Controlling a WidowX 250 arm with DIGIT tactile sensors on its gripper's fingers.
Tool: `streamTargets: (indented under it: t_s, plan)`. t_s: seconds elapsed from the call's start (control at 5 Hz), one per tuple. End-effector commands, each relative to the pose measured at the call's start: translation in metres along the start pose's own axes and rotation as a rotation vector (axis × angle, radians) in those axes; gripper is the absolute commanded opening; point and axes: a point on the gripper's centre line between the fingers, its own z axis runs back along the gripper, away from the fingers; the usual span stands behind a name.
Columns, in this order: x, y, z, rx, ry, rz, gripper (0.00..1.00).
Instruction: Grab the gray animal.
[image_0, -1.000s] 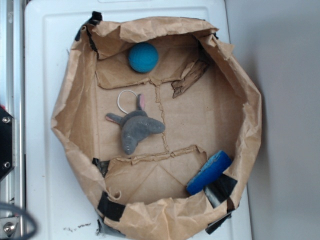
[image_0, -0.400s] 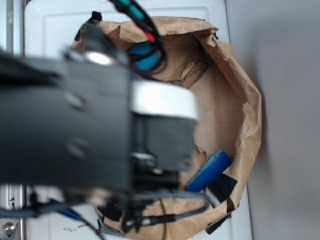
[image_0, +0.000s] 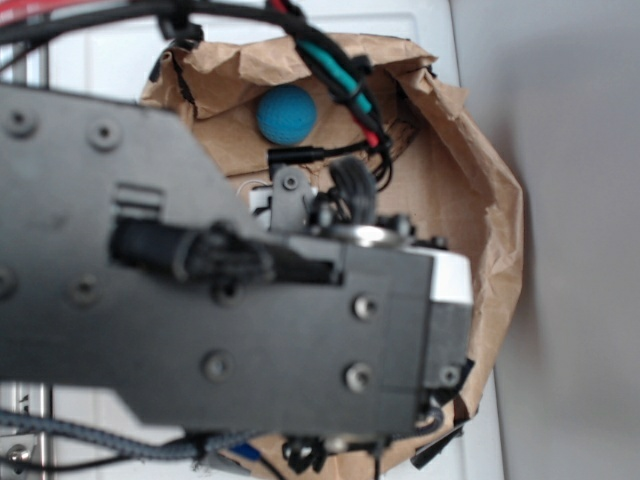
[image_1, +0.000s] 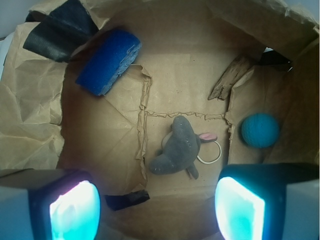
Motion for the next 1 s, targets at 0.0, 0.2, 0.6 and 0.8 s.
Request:
streamTargets:
  t_s: [0.0, 0.2, 0.6, 0.8]
  plan:
    - [0.004, -0.001, 0.017, -0.009, -0.071, -0.003, 1.0]
    - [0.004, -0.001, 0.017, -0.009, -0.071, -0.003, 1.0]
    - [0.017, 0.02, -0.031, -0.03, -0.004, 0.068, 1.0]
    - [0.015, 0.041, -0.036, -0.088, -0.019, 0.036, 1.0]
